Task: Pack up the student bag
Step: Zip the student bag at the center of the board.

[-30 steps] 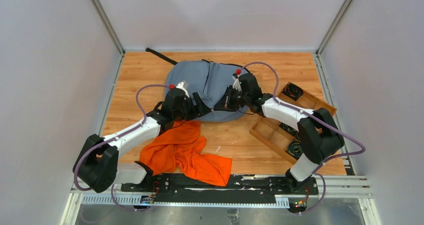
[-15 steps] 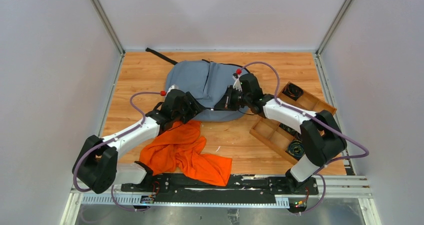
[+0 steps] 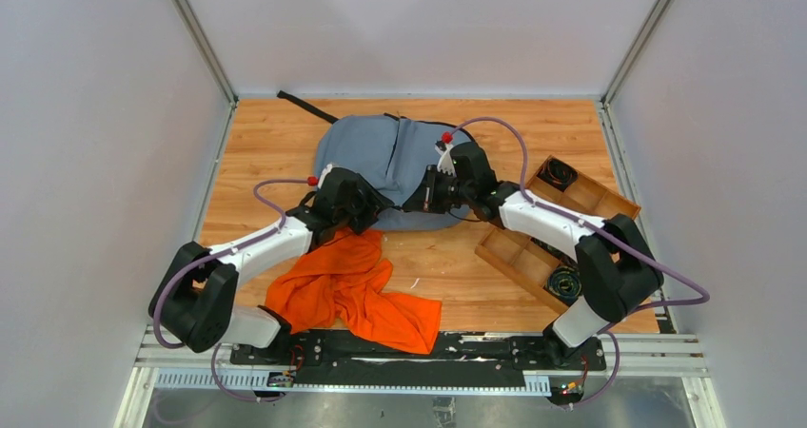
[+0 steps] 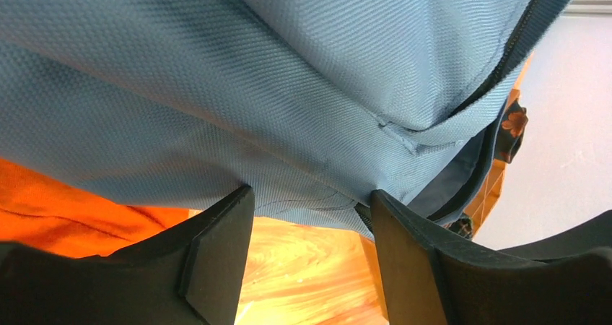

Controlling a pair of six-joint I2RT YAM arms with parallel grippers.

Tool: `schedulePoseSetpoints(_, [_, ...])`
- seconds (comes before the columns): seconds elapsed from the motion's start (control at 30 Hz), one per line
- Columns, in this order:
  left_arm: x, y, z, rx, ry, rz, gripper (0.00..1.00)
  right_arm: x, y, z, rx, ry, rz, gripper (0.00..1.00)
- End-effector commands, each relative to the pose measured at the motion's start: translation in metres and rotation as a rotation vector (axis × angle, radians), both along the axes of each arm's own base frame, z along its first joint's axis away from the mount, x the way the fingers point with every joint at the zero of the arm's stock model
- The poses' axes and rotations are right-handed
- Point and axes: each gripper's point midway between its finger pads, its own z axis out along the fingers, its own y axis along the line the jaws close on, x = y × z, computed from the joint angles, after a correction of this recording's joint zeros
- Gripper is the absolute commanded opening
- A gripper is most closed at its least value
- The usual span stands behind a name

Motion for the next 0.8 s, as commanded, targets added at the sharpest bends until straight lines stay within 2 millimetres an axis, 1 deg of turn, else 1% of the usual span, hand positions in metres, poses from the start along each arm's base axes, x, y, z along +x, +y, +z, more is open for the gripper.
schedulePoseSetpoints(0.0, [0.021, 0.001, 0.022, -0.017, -0.067, 0.056, 0.63, -0.008, 0.006, 0.022, 0.032, -0.069, 0.041, 0.00])
schedulePoseSetpoints(0.1, [0.026, 0.009, 0.025, 0.009, -0.082, 0.087, 0.54, -0.008, 0.005, 0.019, 0.022, -0.064, 0.037, 0.00])
schedulePoseSetpoints(0.13, [0.028, 0.011, 0.026, 0.014, -0.092, 0.090, 0.51, -0.007, 0.002, 0.015, 0.004, -0.055, 0.024, 0.00])
schedulePoseSetpoints(0.17, [0.029, 0.013, 0.026, 0.018, -0.094, 0.094, 0.45, -0.006, 0.000, 0.011, -0.014, -0.048, 0.010, 0.00])
schedulePoseSetpoints(0.2, [0.030, 0.015, 0.026, 0.017, -0.091, 0.099, 0.38, -0.006, -0.002, 0.007, -0.029, -0.040, 0.001, 0.00])
schedulePoseSetpoints(0.23, [0.030, 0.016, 0.026, 0.015, -0.090, 0.100, 0.29, -0.006, -0.003, 0.004, -0.037, -0.033, -0.003, 0.00])
schedulePoseSetpoints(0.27, [0.030, 0.016, 0.025, 0.017, -0.088, 0.099, 0.17, -0.006, -0.004, 0.001, -0.042, -0.025, -0.005, 0.00])
schedulePoseSetpoints(0.33, [0.029, 0.018, 0.024, 0.019, -0.084, 0.098, 0.02, -0.005, -0.005, -0.004, -0.053, -0.012, -0.013, 0.00])
schedulePoseSetpoints(0.4, [0.027, 0.021, 0.021, 0.028, -0.078, 0.097, 0.00, -0.001, -0.011, -0.008, -0.076, 0.002, -0.051, 0.00])
schedulePoseSetpoints(0.47, [0.026, 0.024, 0.019, 0.030, -0.081, 0.094, 0.00, 0.007, -0.026, -0.014, -0.116, 0.012, -0.139, 0.00])
schedulePoseSetpoints(0.57, [0.024, 0.031, 0.017, 0.030, -0.085, 0.096, 0.00, 0.014, -0.049, -0.024, -0.132, 0.041, -0.231, 0.00])
schedulePoseSetpoints(0.7, [0.022, 0.046, 0.013, 0.045, -0.083, 0.113, 0.00, 0.022, -0.070, -0.028, -0.132, 0.058, -0.275, 0.00])
schedulePoseSetpoints(0.77, [0.022, 0.059, 0.011, 0.063, -0.074, 0.136, 0.00, 0.022, -0.083, -0.033, -0.157, 0.073, -0.297, 0.00])
